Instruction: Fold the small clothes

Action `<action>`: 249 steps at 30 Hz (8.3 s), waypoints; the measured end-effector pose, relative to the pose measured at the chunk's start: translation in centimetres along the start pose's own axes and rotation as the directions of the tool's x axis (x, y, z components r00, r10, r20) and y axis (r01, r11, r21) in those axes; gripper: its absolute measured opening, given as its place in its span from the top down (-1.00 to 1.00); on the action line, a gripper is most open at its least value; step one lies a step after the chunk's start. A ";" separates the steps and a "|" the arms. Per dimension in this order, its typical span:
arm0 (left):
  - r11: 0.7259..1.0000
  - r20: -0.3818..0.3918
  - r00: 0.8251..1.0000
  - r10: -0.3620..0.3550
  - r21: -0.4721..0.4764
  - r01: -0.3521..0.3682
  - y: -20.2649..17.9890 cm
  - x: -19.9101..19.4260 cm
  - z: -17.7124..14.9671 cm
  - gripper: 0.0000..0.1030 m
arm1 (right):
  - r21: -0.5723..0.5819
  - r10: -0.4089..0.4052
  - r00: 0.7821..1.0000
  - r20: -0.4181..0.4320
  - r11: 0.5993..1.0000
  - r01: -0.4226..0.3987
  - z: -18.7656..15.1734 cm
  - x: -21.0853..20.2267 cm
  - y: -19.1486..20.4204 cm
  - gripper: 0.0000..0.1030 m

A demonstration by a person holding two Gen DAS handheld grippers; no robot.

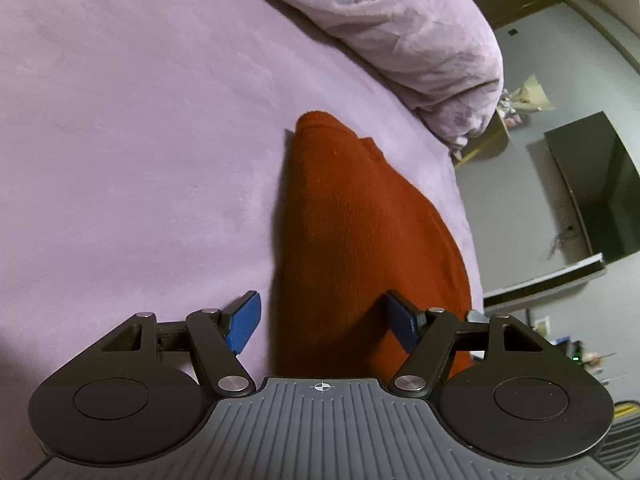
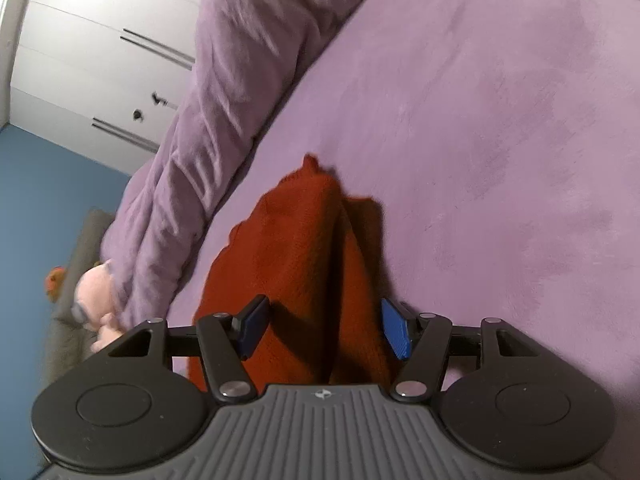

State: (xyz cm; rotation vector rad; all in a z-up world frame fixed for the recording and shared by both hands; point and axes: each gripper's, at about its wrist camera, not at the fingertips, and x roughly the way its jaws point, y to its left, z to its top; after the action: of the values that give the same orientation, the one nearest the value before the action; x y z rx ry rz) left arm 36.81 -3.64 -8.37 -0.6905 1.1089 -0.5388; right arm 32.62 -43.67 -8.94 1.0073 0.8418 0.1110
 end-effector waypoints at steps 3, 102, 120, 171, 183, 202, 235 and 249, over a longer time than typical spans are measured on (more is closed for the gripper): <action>0.999 -0.013 0.999 -0.029 -0.025 0.029 0.2 1.1 0.5 -0.36 | 0.059 0.052 0.998 -0.019 0.997 -0.051 0.3 1.3 -0.9 -0.21; 0.813 0.324 0.779 0.537 0.049 -0.580 2.4 -18.9 -20.4 -0.57 | -0.103 -0.159 0.985 0.067 0.981 0.165 -30.8 -5.1 11.8 0.07; 0.766 0.332 0.747 0.577 0.099 -0.635 1.8 -17.8 -20.4 -0.61 | 0.406 0.353 0.917 0.184 0.823 -0.398 -30.7 -2.4 6.3 0.85; 0.711 0.340 0.672 0.658 0.016 -0.703 1.4 -18.7 -15.8 -0.51 | -0.464 -0.353 0.898 0.264 0.770 0.439 -27.4 0.1 15.3 0.37; 0.709 0.371 0.701 0.610 0.140 -0.691 -1.7 -14.8 -9.9 -0.54 | -0.611 -0.311 0.921 0.234 0.690 0.388 -27.4 5.0 21.1 0.45; 0.757 0.337 0.740 0.582 0.108 -0.644 0.8 -18.0 -15.5 -0.66 | -0.676 -0.370 0.893 0.255 0.593 0.438 -31.7 -0.7 17.6 0.49; 0.537 0.304 0.576 0.759 0.207 -0.818 -2.7 -21.3 -22.1 -0.88 | -0.611 -0.646 0.758 0.090 0.565 0.554 -36.6 -3.5 21.1 -0.92; 0.561 0.265 0.600 0.754 0.215 -0.800 -3.5 -21.0 -22.4 -0.88 | -0.562 -0.640 0.763 0.089 0.600 0.569 -35.8 -4.7 21.1 -0.92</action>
State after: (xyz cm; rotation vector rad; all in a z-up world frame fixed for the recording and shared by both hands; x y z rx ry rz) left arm 8.18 3.54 0.91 0.1008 1.0372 0.1253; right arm 11.52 -9.01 1.03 0.1083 1.1440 -0.1671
